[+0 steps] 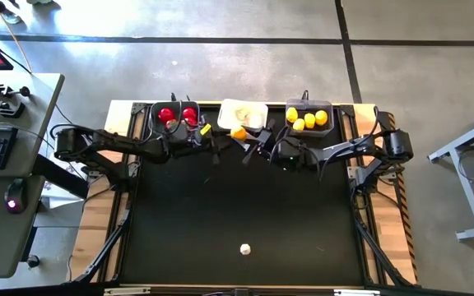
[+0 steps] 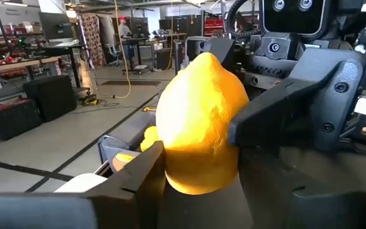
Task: Sort produce into baskets
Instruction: Put the yellow lemon into the transparent bin
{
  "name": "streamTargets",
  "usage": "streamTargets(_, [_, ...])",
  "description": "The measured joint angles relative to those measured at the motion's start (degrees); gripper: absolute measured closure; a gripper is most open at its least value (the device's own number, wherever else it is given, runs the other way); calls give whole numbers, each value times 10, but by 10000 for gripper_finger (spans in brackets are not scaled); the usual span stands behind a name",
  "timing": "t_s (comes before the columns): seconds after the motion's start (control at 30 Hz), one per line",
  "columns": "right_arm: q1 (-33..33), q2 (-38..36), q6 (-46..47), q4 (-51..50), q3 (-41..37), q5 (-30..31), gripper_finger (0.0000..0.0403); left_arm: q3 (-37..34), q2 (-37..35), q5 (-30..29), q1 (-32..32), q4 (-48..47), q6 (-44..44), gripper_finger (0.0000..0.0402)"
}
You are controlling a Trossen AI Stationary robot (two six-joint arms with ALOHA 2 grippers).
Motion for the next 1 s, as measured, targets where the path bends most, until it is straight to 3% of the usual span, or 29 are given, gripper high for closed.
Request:
streamTargets(0.27, [0, -13, -13, 7, 0, 40, 221, -1, 1, -20, 4, -26, -14, 138])
streamTargets(0.47, [-3, -58, -52, -45, 0, 130, 221, -41, 1, -32, 22, 10, -24, 118])
streamTargets(0.57, [-14, -90, -40, -129, 0, 193, 220, -69, 1, -24, 34, 43, -43, 118])
streamTargets(0.67, [-46, -129, 31, -253, 0, 227, 220, -90, 1, -17, 44, 72, -60, 118])
streamTargets(0.87, [-150, -177, 202, -525, 0, 214, 220, -99, 1, -16, 53, 70, -70, 117])
streamTargets(1.0, [-228, -169, 243, -615, -2, 180, 220, -99, 1, -16, 53, 73, -70, 117])
